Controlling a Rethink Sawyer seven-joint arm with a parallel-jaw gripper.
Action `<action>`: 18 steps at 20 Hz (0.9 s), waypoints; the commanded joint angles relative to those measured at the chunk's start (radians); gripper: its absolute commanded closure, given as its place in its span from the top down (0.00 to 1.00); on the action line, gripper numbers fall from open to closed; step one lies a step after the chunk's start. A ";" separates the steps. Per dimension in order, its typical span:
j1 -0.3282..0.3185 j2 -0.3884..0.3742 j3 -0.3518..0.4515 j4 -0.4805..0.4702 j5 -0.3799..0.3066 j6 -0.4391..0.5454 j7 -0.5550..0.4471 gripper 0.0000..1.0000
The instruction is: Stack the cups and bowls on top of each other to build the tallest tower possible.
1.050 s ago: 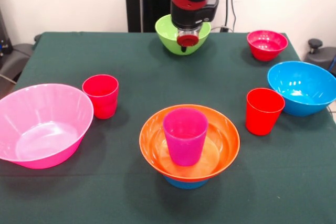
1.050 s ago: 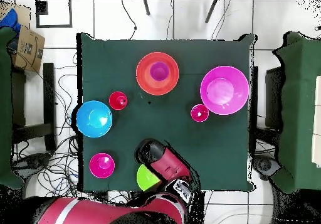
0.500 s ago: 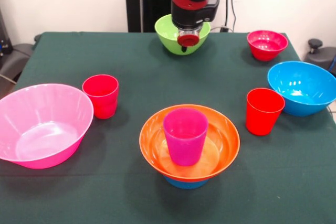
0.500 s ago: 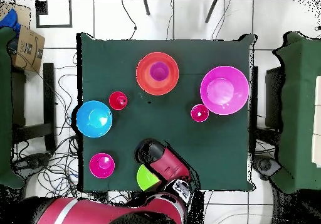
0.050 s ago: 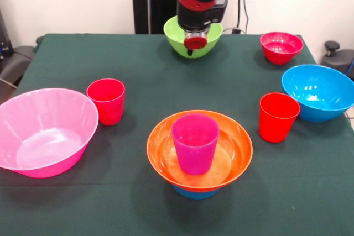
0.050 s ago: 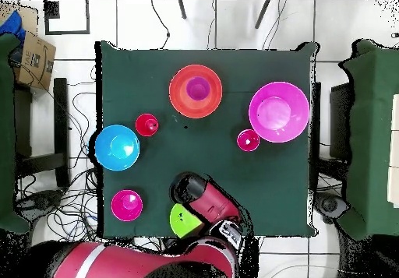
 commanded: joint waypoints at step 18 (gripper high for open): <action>-0.030 0.031 0.098 -0.230 -0.178 -0.030 0.021 0.00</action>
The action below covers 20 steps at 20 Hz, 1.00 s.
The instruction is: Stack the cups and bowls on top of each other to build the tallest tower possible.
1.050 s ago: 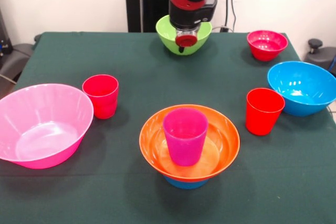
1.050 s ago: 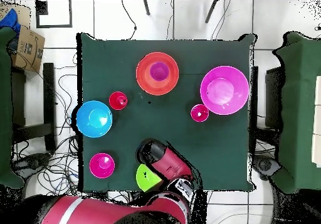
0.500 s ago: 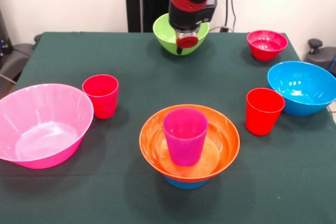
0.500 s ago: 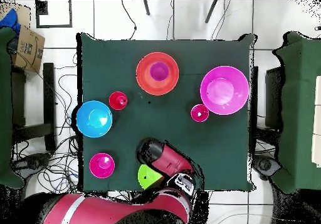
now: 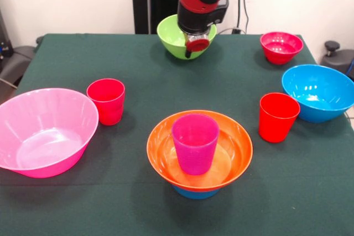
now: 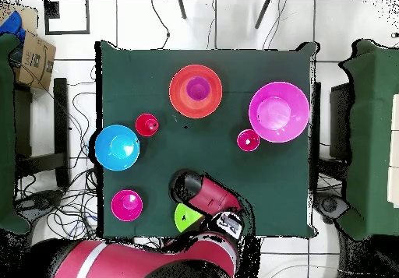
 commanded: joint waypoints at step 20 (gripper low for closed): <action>-0.047 -0.009 0.119 -0.239 -0.134 -0.014 -0.013 0.00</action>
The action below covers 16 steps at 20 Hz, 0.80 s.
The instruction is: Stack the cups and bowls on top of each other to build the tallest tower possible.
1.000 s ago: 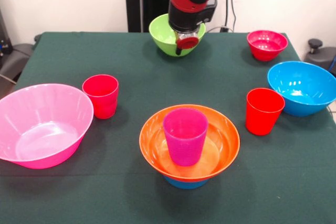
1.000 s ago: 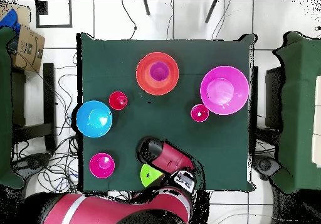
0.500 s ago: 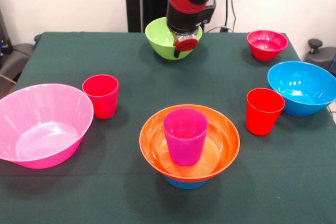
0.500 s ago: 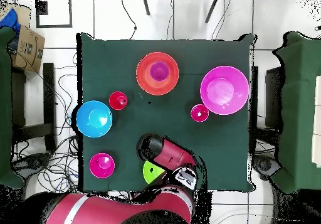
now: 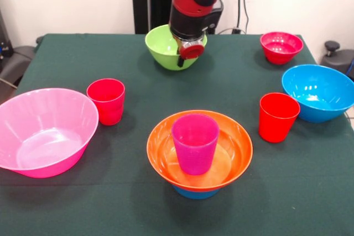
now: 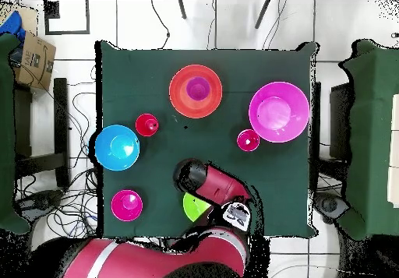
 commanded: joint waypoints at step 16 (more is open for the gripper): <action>-0.046 0.005 0.126 -0.252 -0.286 0.004 -0.232 0.00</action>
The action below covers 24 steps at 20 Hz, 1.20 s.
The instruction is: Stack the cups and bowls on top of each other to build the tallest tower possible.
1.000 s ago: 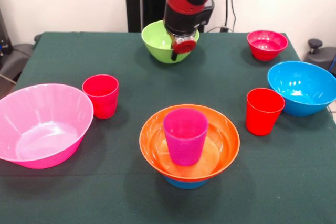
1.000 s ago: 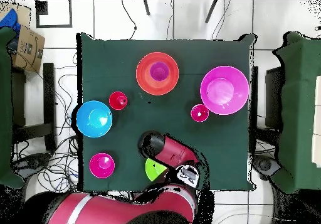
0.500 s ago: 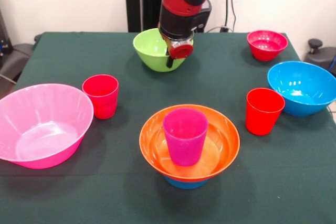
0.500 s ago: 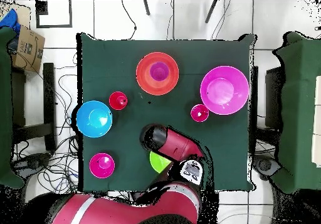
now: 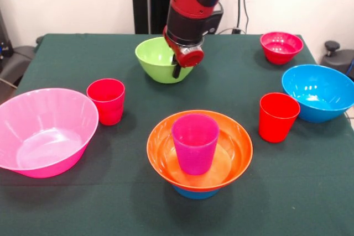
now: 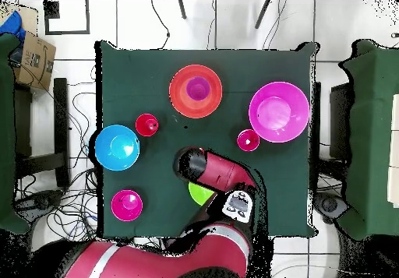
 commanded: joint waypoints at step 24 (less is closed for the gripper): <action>-0.251 0.067 0.391 -0.169 -0.583 -0.011 -0.212 0.00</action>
